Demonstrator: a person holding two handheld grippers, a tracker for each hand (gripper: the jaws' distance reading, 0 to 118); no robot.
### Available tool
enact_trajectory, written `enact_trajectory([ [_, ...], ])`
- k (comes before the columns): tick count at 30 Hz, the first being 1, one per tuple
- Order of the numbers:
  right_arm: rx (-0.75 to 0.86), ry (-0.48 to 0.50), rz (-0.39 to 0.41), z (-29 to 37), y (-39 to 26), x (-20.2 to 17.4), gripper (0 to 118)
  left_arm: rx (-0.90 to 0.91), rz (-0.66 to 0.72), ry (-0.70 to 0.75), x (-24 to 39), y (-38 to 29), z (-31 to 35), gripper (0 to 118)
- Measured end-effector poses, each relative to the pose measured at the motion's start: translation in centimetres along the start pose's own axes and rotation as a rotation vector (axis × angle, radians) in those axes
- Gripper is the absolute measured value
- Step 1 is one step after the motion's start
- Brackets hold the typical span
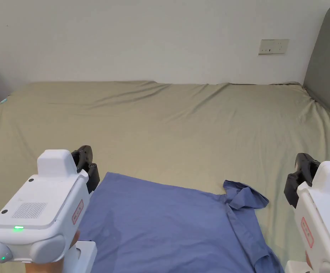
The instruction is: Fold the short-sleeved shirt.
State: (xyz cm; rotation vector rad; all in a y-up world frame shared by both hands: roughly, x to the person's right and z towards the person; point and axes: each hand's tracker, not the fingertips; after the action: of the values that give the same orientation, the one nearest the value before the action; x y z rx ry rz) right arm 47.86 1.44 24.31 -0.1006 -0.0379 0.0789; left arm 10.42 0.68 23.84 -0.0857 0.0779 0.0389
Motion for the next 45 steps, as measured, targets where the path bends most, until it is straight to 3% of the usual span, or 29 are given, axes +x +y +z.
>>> enact_trajectory([
  [8,-0.017,-0.004,-0.001,-2.9,-0.3,0.4,1,-0.096,-0.011,-0.024,-1.0,-0.6,-5.6,0],
  [13,-0.039,-0.012,0.008,-6.0,-0.6,0.3,1,-0.229,0.012,-0.065,-3.4,-1.7,-13.7,0],
  [20,-0.106,-0.02,0.029,-11.9,-2.1,-0.5,1,-0.585,-0.053,-0.061,-7.2,-6.1,-28.6,2],
  [21,-0.114,-0.02,0.03,-12.7,-2.4,-0.5,1,-0.624,-0.052,-0.061,-7.6,-6.9,-30.3,12],
  [23,-0.141,-0.027,0.029,-14.4,-3.2,-0.7,1,-0.721,0.024,-0.053,-8.5,-8.7,-33.6,75],
  [24,-0.156,-0.03,0.029,-15.1,-3.7,-0.7,1,-0.755,0.044,-0.033,-8.6,-9.8,-34.8,97],
  [25,-0.175,-0.034,0.029,-15.8,-4.3,-0.7,1,-0.777,0.05,-0.006,-8.8,-11.0,-36.0,108],
  [31,-0.271,-0.05,0.015,-18.0,-7.5,-0.4,1,-0.926,0.017,0.019,-7.9,-16.4,-39.4,81],
  [33,-0.301,-0.05,0.014,-18.2,-8.4,-0.1,1,-0.944,0.011,0.016,-7.5,-17.6,-39.4,77],
  [35,-0.34,-0.051,0.014,-18.3,-9.2,0.3,1,-0.925,0.02,-0.008,-7.0,-18.2,-38.5,42],
  [36,-0.362,-0.047,0.01,-18.5,-9.5,0.5,1,-0.893,0.029,-0.023,-6.6,-18.1,-37.8,38],
  [39,-0.448,-0.047,-0.02,-19.6,-10.4,1.4,2,-0.885,0.045,-0.035,-7.2,-17.8,-37.7,1],
  [40,-0.488,-0.039,-0.023,-20.4,-10.8,1.7,6,-0.872,0.041,-0.015,-6.7,-17.5,-37.4,1],
  [42,-0.575,-0.013,-0.034,-22.1,-11.7,2.1,29,-0.841,0.067,-0.027,-6.7,-16.3,-36.6,1],
  [45,-0.723,0.013,-0.087,-25.4,-13.9,2.4,88,-0.771,0.105,-0.062,-6.7,-13.9,-34.9,1],
])
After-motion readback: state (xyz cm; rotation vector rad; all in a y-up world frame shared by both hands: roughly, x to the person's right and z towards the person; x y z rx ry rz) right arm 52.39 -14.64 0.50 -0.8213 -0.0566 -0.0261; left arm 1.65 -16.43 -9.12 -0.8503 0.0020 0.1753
